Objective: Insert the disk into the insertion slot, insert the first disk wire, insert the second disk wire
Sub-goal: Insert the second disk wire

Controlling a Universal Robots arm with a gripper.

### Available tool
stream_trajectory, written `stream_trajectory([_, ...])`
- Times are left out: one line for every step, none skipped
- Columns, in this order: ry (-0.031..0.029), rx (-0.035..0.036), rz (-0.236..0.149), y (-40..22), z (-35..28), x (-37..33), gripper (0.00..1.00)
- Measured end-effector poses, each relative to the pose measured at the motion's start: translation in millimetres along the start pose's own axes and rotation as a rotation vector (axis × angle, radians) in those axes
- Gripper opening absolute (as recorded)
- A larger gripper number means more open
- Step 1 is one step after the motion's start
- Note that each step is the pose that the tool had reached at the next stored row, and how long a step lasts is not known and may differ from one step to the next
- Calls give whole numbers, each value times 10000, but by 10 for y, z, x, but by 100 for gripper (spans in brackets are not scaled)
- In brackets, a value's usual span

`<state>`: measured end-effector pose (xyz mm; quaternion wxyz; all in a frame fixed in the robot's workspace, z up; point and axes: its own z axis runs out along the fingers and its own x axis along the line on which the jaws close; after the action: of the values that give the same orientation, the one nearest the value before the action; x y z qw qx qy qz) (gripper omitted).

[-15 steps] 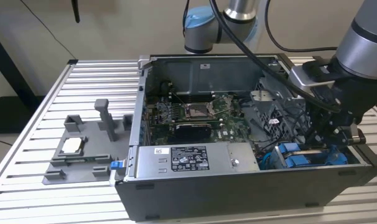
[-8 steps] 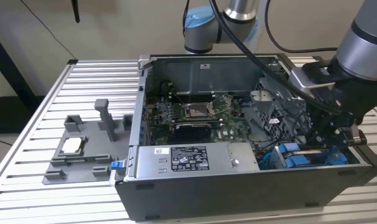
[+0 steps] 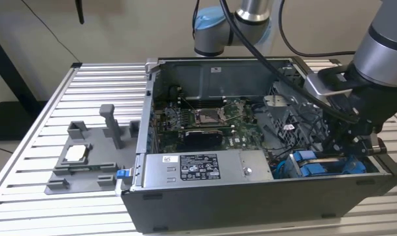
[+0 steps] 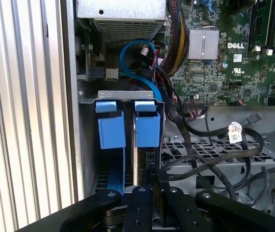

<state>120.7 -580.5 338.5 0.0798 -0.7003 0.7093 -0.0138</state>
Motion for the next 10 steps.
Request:
stream_trajectory([3,0,0,0,3,1,16])
stream_trajectory([3,0,-1,1,5,2,16])
stream_trajectory([4,0,-1,1,7,3,16])
stream_trajectory([2,0,0,2,12,3,16])
stream_trajectory([3,0,-1,2,17,4,16])
stream_trajectory([5,1,0,3,23,5,16])
stream_trajectory([6,0,-1,4,26,5,16])
stream_trajectory([3,1,0,4,28,7,16])
stream_trajectory([-1,1,0,4,30,10,18])
stream_trajectory([-12,2,1,5,35,14,18])
